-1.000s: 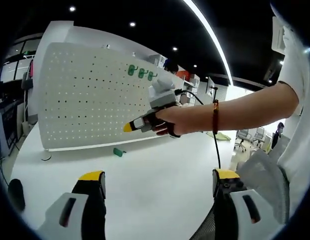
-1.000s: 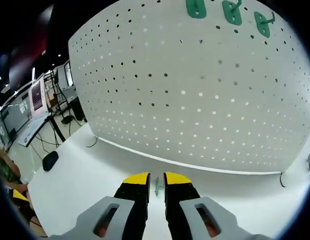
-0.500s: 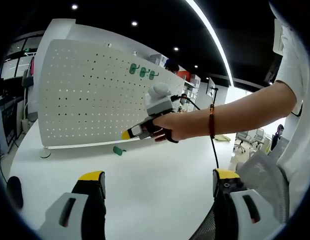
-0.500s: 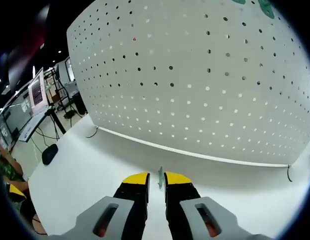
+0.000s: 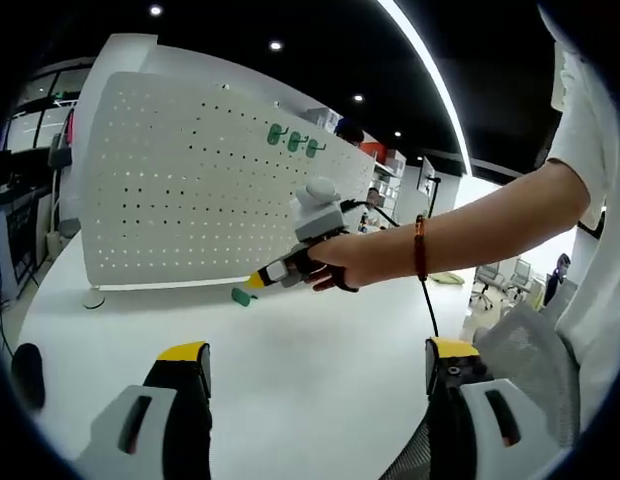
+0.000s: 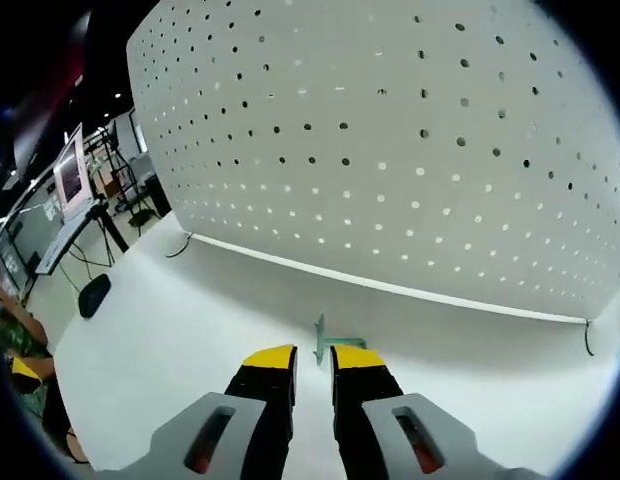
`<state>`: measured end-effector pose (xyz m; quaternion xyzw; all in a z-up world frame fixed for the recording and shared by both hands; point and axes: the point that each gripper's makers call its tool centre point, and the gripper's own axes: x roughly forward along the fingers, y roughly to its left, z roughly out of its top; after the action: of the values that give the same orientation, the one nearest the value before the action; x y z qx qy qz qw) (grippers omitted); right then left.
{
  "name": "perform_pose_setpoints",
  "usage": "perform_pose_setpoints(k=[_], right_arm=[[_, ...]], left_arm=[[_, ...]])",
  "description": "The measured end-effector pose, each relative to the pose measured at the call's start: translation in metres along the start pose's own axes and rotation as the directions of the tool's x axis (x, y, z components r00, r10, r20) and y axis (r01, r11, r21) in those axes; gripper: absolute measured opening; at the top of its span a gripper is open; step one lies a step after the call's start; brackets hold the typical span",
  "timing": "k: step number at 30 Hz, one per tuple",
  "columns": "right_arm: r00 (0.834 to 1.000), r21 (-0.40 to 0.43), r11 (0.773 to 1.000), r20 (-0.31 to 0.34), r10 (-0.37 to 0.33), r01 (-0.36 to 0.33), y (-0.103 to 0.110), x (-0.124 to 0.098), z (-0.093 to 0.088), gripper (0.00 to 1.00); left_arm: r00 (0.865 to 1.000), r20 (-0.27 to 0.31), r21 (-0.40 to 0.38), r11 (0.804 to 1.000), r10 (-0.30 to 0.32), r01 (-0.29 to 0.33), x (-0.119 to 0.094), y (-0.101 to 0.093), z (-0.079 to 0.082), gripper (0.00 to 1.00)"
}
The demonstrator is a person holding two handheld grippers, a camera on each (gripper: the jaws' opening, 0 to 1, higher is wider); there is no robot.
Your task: Insert the hook assembly into the mounting plate slot until the hook locks in place.
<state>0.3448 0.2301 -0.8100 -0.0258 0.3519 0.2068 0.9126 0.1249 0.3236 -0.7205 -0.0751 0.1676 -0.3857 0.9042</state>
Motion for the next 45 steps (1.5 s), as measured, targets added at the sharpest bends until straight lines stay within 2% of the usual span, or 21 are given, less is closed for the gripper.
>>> perform_pose_setpoints(k=[8,13,17,20,28,36,45], right_arm=[[1.000,-0.004,1.000,-0.029,-0.005,0.005,-0.003,0.011,-0.009,0.12],[0.999,0.030,1.000,-0.040,-0.004,0.005,-0.003,0.016,-0.012,0.11],[0.998,0.011,1.000,-0.058,-0.010,0.011,-0.002,0.022,-0.015,0.11],[0.999,0.043,0.999,-0.047,-0.018,0.020,-0.005,0.023,-0.014,0.10],[0.998,0.053,0.998,-0.060,-0.022,0.025,-0.008,0.027,-0.017,0.07],[0.999,0.098,0.995,-0.042,-0.008,0.012,-0.008,0.029,-0.014,0.01],[1.000,0.149,0.989,-0.027,0.006,-0.002,-0.006,0.025,-0.013,0.00]], left_arm=[[1.000,-0.012,0.002,1.000,0.012,-0.012,0.001,0.007,-0.003,0.91],[1.000,-0.016,0.017,1.000,0.021,-0.021,-0.001,0.010,-0.002,0.92],[1.000,-0.018,0.014,1.000,0.023,-0.022,0.000,0.011,-0.003,0.92],[0.999,-0.021,0.007,1.000,0.030,-0.030,-0.001,0.013,-0.005,0.92],[0.999,-0.021,-0.004,0.999,0.036,-0.036,-0.002,0.014,-0.006,0.92],[0.999,-0.027,-0.008,0.999,0.040,-0.040,-0.002,0.016,-0.008,0.92],[0.999,-0.027,-0.007,0.999,0.042,-0.043,-0.002,0.016,-0.009,0.92]])
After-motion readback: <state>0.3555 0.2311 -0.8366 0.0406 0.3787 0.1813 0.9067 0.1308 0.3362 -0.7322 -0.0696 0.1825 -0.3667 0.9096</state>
